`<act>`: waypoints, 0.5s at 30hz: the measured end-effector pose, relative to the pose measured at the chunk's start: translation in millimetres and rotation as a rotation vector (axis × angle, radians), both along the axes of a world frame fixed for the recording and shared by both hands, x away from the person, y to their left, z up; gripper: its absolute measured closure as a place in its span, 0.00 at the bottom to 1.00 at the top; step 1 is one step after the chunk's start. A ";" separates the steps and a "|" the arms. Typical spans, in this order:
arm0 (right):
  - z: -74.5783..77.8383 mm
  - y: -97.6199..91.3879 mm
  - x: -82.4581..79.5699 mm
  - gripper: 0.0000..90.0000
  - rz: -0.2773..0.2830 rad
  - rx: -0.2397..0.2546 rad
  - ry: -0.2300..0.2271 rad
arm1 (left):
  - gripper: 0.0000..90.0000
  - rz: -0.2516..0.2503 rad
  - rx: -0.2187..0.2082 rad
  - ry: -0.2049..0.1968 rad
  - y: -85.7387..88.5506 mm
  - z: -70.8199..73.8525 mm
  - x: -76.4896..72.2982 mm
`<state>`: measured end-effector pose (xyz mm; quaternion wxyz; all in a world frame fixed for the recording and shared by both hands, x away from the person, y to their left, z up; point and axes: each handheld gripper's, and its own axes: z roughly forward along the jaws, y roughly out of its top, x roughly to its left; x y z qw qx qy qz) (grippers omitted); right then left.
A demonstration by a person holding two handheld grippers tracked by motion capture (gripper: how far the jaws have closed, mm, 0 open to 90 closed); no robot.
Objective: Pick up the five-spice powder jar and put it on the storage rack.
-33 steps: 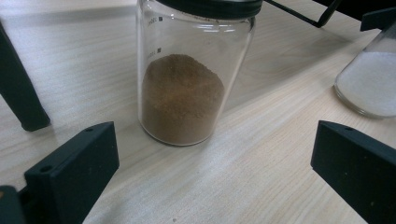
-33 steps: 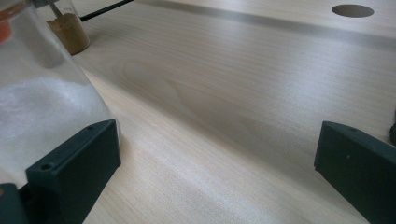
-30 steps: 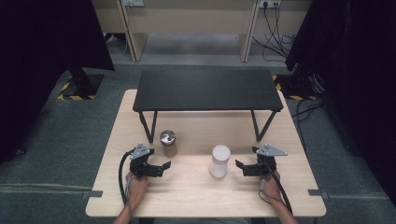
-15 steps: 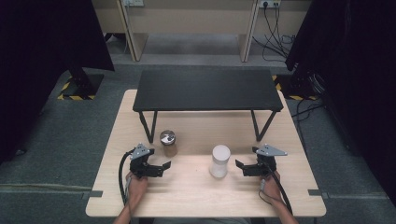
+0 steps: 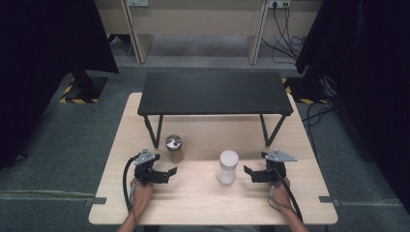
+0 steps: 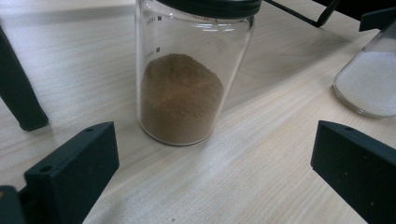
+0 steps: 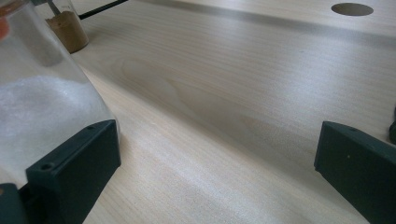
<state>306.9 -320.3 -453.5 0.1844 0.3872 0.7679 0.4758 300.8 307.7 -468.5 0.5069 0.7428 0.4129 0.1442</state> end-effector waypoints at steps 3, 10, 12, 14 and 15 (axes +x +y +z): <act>0.1 0.1 0.2 0.01 0.000 -0.001 0.001 | 0.00 -0.001 -0.001 0.000 0.2 -0.1 0.1; 0.1 -0.2 0.5 0.01 0.003 0.000 0.001 | 0.00 0.000 -0.003 0.002 0.3 -0.1 0.3; 0.1 0.1 0.3 0.01 0.002 -0.002 0.000 | 0.00 0.000 -0.002 0.001 0.2 -0.1 0.3; 0.1 0.1 0.3 0.01 0.003 -0.002 0.000 | 0.00 0.000 -0.001 0.001 0.1 -0.1 0.2; 0.1 0.0 0.5 0.01 0.003 -0.002 0.000 | 0.00 0.001 -0.001 0.001 0.0 -0.1 0.2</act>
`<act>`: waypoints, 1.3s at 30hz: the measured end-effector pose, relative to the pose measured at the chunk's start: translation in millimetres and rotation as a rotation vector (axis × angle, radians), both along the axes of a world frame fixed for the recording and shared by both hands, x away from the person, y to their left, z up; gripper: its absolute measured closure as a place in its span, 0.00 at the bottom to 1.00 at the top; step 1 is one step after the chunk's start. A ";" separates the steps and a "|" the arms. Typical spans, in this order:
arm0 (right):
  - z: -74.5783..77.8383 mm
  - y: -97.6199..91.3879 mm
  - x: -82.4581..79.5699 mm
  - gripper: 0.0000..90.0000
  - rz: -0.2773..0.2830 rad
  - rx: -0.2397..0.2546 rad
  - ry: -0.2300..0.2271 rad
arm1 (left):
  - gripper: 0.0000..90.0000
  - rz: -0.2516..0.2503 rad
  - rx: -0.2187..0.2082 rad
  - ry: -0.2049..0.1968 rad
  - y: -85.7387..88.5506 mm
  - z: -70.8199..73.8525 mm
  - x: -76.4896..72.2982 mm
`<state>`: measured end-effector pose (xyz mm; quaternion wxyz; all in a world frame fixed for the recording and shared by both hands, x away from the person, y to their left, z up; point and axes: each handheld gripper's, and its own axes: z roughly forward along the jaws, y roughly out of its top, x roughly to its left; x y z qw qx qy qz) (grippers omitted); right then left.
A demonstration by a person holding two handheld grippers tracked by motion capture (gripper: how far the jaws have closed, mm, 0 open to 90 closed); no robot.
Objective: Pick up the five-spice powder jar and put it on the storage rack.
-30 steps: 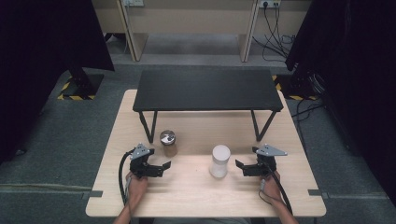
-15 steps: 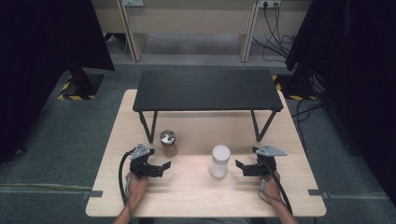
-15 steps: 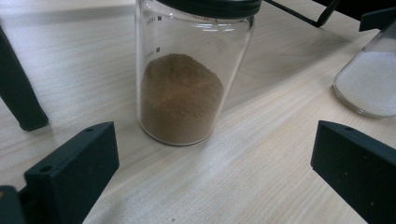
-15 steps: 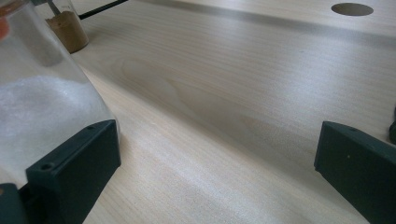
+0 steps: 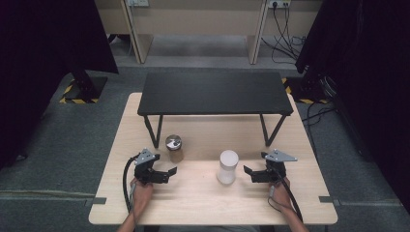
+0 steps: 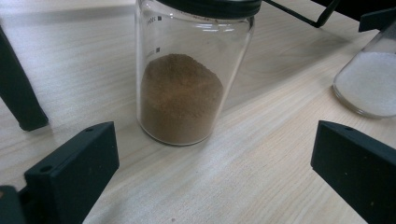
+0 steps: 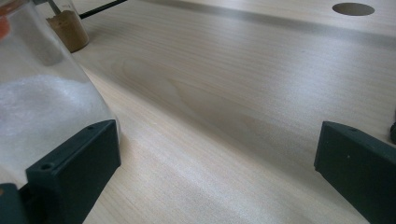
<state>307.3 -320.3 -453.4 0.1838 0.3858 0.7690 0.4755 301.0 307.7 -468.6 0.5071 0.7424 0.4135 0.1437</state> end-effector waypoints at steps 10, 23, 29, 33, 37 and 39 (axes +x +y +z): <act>0.3 -0.3 0.7 0.01 0.004 -0.001 0.002 | 0.00 0.000 -0.002 0.001 0.6 0.0 0.1; 0.4 -0.7 1.5 0.01 0.009 -0.001 0.004 | 0.00 -0.007 -0.004 -0.005 1.6 -0.5 -0.2; 0.4 -0.7 1.5 0.01 0.012 -0.002 0.002 | 0.00 -0.002 -0.011 -0.021 3.2 -2.1 -2.6; 0.4 -0.8 1.6 0.01 0.013 -0.002 0.002 | 0.00 -0.002 -0.005 -0.026 1.9 -1.3 -3.5; 0.5 -0.6 1.5 0.01 0.013 -0.004 0.002 | 0.00 -0.010 0.000 -0.042 1.2 -0.4 -5.8; 0.5 -0.6 1.6 0.01 0.014 -0.004 0.001 | 0.00 -0.011 0.002 -0.043 1.3 -0.4 -6.0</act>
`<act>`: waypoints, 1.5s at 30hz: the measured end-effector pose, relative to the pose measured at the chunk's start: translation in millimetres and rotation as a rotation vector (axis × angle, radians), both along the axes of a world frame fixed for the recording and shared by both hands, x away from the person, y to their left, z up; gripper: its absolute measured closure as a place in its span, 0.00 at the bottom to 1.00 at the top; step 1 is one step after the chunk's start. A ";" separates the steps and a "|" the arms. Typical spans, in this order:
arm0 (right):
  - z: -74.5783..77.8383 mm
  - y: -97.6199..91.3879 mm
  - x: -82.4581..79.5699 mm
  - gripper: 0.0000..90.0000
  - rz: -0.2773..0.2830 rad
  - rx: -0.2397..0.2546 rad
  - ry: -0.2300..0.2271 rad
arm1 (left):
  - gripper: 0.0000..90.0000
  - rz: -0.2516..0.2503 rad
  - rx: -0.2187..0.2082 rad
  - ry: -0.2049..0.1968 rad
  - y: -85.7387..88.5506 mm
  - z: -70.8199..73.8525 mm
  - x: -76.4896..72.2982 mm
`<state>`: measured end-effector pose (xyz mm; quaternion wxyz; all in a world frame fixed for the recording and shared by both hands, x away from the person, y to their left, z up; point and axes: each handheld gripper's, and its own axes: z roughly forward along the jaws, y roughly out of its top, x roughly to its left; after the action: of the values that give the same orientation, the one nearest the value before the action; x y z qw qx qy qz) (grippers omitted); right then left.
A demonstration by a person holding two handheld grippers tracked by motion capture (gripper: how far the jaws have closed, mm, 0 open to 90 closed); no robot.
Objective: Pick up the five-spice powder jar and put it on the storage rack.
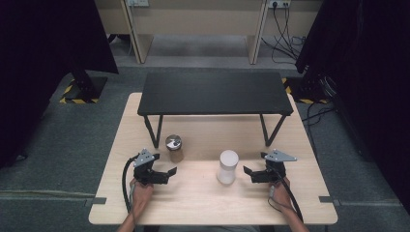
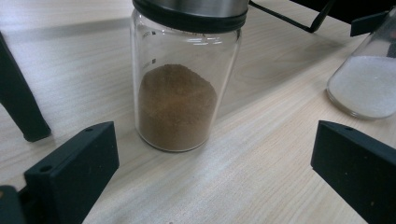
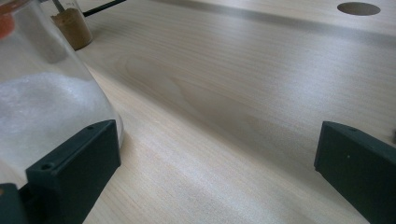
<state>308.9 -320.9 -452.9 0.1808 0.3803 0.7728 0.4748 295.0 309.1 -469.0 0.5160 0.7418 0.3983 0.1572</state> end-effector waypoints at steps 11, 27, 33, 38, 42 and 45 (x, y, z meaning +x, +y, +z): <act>0.5 1.0 -0.3 0.01 0.002 -0.006 0.000 | 0.01 0.013 -0.014 -0.013 -0.3 2.2 -2.1; 1.5 1.5 0.8 0.00 -0.001 -0.008 0.009 | 0.00 0.071 -0.055 -0.039 0.8 5.3 -7.3; 1.5 1.4 0.8 0.00 -0.001 -0.007 0.009 | 0.01 0.041 -0.056 -0.092 7.4 7.4 -13.2; 1.3 1.3 0.8 0.00 -0.003 -0.006 0.009 | 0.01 0.039 -0.054 -0.088 7.2 9.0 -11.7; 1.2 0.9 1.0 0.00 -0.003 -0.005 0.009 | 0.01 0.042 -0.060 -0.087 5.5 10.7 -10.0; 1.2 0.9 1.1 0.00 -0.003 -0.004 0.010 | 0.01 0.039 -0.054 -0.090 3.7 12.4 -8.0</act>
<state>310.0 -320.0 -451.7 0.1785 0.3836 0.7740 0.4711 286.9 312.7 -456.6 0.5499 0.7120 0.3933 0.1895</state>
